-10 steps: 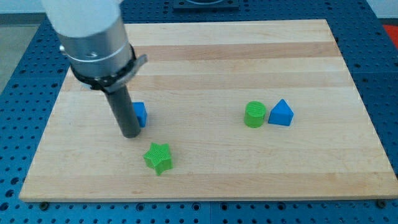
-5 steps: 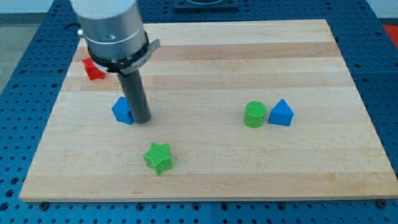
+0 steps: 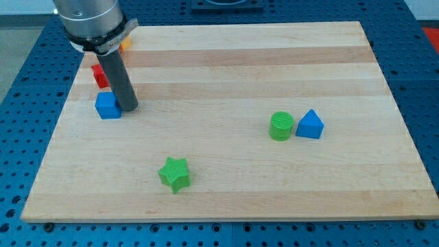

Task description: Move the blue cube closer to the red star

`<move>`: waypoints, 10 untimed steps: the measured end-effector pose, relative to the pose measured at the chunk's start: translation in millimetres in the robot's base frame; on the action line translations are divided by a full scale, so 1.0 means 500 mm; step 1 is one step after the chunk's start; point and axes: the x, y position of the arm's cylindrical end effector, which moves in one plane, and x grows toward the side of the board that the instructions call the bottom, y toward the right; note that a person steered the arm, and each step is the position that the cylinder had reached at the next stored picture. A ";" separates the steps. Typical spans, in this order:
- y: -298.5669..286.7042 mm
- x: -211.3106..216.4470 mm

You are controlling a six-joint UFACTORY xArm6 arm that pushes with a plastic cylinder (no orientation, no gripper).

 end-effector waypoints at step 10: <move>-0.105 0.039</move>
